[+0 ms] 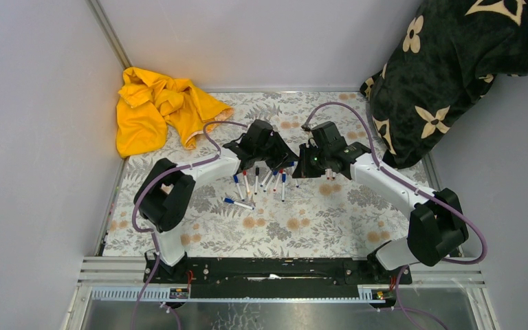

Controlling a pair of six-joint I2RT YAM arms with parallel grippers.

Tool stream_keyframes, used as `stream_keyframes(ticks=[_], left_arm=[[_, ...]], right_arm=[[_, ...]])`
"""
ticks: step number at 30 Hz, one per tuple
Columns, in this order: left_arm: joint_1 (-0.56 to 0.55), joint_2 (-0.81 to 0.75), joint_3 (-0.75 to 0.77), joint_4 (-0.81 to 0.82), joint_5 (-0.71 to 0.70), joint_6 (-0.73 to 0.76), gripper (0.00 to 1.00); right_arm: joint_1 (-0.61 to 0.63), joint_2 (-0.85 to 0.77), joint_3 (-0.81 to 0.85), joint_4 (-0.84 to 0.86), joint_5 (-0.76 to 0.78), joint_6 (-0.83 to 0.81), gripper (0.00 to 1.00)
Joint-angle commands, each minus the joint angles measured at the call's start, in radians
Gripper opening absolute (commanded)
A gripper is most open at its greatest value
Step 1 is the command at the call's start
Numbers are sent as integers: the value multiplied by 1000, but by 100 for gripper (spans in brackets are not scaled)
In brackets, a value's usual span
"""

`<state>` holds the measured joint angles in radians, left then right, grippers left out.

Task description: Open the pen caps

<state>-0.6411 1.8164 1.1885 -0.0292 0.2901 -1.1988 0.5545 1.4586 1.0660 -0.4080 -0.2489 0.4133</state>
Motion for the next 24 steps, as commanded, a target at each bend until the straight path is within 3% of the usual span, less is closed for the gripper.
stream_keyframes(ticks=[1,11,24], left_arm=[[-6,-11,-11,70,4,-12,39],[-5,-28,-35,72,-4,2,31],[-6,-52,-61,85,-16,8,9]], right_arm=[[-8,-1,26,26,-35,3,0],[-20,-13,-5,29,-35,5,0],[-32,-27,-28,44,-61,9,3]])
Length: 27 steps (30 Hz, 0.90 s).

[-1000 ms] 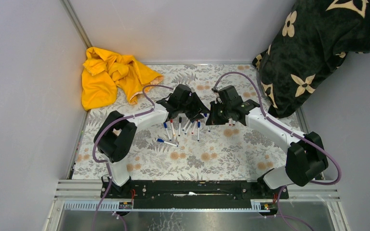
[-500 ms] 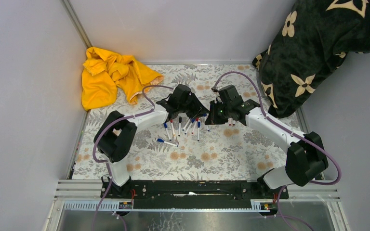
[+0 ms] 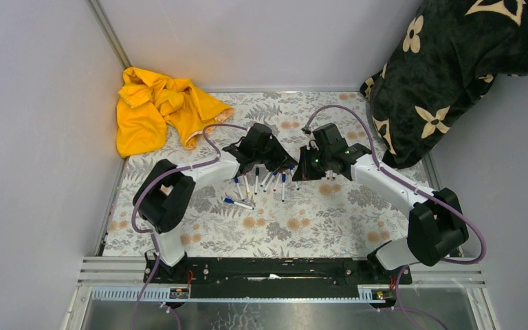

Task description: Open the pen caps

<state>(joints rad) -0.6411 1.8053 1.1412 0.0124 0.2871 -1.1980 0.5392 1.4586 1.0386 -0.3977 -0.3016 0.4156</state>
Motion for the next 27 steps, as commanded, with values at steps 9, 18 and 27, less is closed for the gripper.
stream_keyframes(ticks=[9,18,27], left_arm=[[-14,-40,-3,47,0,-33,3],[-22,-35,12,48,4,-53,0],[-22,-29,41,10,-28,-63,0]], right_arm=[[-16,8,34,66,-31,24,23],[-17,43,55,75,-28,26,25],[-16,47,38,48,7,13,0]])
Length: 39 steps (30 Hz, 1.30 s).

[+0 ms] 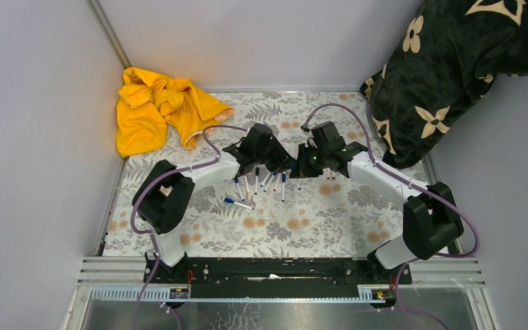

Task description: Open the pen caps

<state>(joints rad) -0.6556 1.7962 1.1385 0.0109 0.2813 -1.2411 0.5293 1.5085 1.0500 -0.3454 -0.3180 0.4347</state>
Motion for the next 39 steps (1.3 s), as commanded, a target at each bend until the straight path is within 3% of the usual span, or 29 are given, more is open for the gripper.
stream_keyframes(ticks=[1,9,19,22,29,33,39], left_arm=[[-6,-17,53,-2,-40,-23,0],[34,69,200,-136,-152,-110,0],[98,148,326,-268,-269,-57,0],[105,155,351,-310,-277,-1,0],[109,151,394,-639,-514,255,0],[120,126,335,-726,-643,280,0],[170,131,313,-782,-708,279,0]], right_arm=[[-5,-6,24,-13,29,-9,0],[-5,-65,-105,0,19,-6,0],[-5,-153,-234,18,-3,-17,0],[-6,-152,-218,9,44,-31,0],[-47,-77,-122,-9,268,-83,0],[-60,12,-65,3,378,-86,0],[-62,124,4,24,479,-72,0]])
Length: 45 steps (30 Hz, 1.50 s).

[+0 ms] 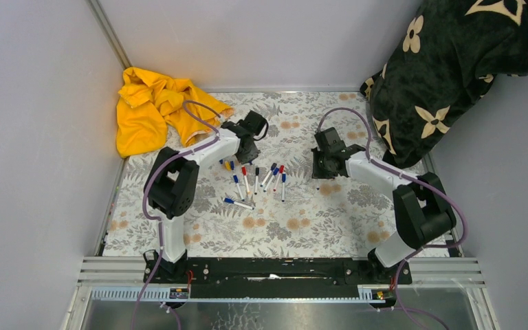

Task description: Open the pen caps

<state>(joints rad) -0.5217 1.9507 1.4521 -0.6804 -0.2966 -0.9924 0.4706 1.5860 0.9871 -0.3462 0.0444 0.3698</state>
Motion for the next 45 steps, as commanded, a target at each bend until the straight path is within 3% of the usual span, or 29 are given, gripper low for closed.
stream_keyframes(ticks=[1,12,19,23,32,34,38,45], left_arm=[[43,-21,2,-93,-138,32,1],[91,66,70,-126,-162,60,11],[116,88,84,-125,-176,65,38],[124,92,89,-124,-182,62,48],[129,50,71,-105,-167,40,53],[127,34,60,-95,-154,38,54],[127,4,47,-87,-141,34,56],[127,-45,28,-70,-116,23,63]], right_arm=[[-4,60,74,32,126,-7,0],[-16,190,130,59,207,-2,0],[-28,231,136,67,238,5,2],[-36,238,138,73,268,3,6],[-60,264,164,56,343,-27,16],[-63,272,169,55,346,-32,22],[-64,276,175,58,343,-46,33],[-62,229,217,36,282,-74,39]])
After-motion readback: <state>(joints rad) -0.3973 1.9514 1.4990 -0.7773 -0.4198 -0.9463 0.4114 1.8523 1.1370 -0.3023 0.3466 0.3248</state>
